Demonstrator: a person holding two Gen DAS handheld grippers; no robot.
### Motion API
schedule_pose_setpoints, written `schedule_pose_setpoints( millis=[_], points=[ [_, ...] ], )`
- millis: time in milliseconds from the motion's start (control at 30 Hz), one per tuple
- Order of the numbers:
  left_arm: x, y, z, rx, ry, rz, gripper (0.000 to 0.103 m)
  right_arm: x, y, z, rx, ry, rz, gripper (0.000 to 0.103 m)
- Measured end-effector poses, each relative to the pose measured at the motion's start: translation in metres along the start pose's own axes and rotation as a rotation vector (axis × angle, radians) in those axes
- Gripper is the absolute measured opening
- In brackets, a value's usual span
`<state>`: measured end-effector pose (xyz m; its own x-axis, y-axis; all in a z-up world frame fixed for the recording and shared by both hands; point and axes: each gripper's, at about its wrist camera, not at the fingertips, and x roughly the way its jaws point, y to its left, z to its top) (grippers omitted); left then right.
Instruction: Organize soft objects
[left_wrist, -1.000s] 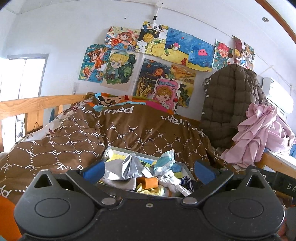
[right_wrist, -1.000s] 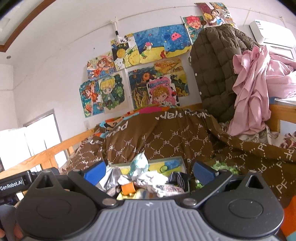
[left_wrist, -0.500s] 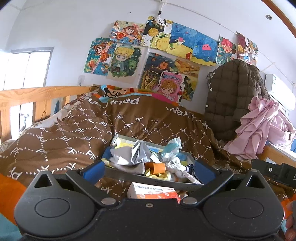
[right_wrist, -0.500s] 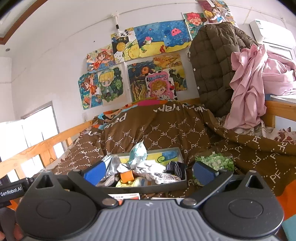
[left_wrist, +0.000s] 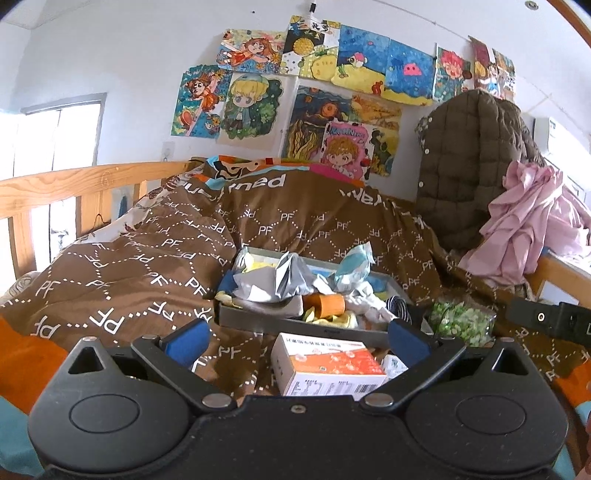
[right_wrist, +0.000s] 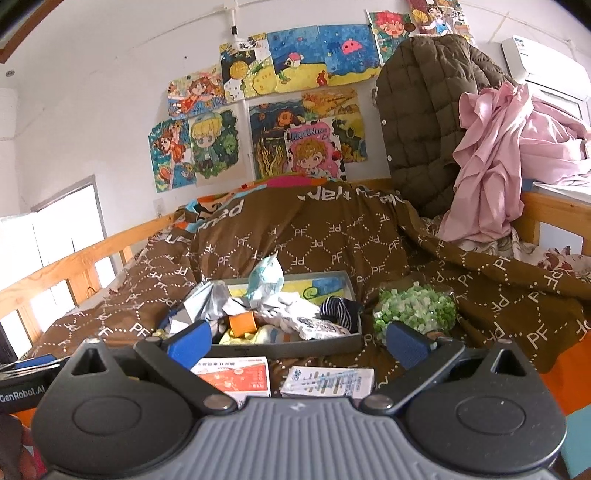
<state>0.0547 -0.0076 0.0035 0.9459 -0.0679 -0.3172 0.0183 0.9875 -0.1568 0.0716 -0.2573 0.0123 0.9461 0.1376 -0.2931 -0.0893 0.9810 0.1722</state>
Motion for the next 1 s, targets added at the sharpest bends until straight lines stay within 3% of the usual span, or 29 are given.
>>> schedule_pose_setpoints(
  millis=[1000],
  points=[
    [0.016, 0.005, -0.013, -0.024, 0.125, 0.078, 0.102, 0.022, 0.006, -0.012, -0.058, 0.133, -0.037, 0.103]
  ],
)
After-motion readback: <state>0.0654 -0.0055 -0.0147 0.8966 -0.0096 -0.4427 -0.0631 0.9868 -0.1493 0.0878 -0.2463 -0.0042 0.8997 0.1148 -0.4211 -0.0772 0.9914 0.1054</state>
